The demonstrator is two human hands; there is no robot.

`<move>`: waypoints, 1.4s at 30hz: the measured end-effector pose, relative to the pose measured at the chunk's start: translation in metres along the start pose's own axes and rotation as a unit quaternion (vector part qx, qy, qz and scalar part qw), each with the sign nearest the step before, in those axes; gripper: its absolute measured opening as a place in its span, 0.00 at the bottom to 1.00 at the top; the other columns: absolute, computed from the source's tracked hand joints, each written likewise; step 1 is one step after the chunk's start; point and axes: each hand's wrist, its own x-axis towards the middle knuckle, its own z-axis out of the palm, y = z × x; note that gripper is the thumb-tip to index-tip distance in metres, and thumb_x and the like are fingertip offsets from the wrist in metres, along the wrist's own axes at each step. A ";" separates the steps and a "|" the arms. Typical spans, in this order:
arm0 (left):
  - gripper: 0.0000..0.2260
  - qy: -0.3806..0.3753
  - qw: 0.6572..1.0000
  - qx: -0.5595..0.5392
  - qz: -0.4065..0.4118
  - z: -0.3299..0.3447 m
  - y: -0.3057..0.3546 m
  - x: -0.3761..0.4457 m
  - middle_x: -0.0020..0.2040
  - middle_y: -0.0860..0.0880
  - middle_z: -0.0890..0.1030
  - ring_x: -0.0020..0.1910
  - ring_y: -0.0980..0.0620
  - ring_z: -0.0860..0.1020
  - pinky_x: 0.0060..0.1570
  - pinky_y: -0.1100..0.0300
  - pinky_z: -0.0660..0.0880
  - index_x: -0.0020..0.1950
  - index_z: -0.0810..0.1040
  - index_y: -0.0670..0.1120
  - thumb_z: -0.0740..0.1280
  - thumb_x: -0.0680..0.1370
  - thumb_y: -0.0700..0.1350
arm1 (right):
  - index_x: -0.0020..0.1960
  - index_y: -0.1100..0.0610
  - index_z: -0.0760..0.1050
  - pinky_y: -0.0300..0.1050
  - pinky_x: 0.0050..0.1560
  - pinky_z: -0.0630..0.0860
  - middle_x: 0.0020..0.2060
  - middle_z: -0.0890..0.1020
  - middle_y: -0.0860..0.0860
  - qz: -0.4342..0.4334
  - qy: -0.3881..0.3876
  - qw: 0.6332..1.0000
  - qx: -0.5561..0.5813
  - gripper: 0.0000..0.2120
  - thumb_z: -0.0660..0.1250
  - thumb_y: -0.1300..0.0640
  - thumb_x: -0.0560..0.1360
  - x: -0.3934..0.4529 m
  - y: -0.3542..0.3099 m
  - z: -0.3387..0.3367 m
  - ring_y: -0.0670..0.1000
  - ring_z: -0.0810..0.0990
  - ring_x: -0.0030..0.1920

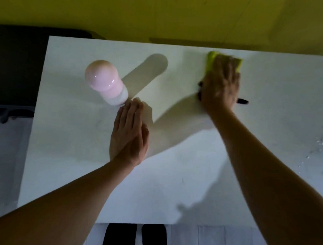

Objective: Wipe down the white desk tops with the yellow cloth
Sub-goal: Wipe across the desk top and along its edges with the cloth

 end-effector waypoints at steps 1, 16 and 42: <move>0.26 0.001 1.000 -0.001 -0.001 0.001 0.000 0.000 0.82 0.39 0.65 0.81 0.41 0.63 0.81 0.45 0.58 0.81 0.64 0.37 0.57 0.83 0.43 | 0.83 0.50 0.53 0.53 0.81 0.47 0.82 0.53 0.54 0.025 0.017 1.000 0.002 0.30 0.52 0.47 0.82 -0.004 0.020 -0.008 0.54 0.49 0.82; 0.25 0.019 1.000 0.004 0.014 0.006 -0.003 0.001 0.80 0.38 0.67 0.80 0.40 0.64 0.82 0.47 0.58 0.81 0.65 0.37 0.56 0.82 0.40 | 0.82 0.51 0.59 0.55 0.81 0.50 0.81 0.59 0.54 -0.142 -0.010 0.989 0.039 0.28 0.55 0.49 0.82 -0.079 -0.069 0.024 0.55 0.52 0.82; 0.26 -0.044 0.999 0.015 -0.024 -0.029 -0.015 -0.105 0.84 0.42 0.58 0.83 0.40 0.57 0.82 0.45 0.53 0.84 0.57 0.40 0.54 0.85 0.43 | 0.81 0.54 0.61 0.58 0.80 0.54 0.80 0.62 0.57 -0.023 0.050 0.998 0.001 0.32 0.58 0.46 0.78 -0.180 0.045 -0.001 0.59 0.56 0.81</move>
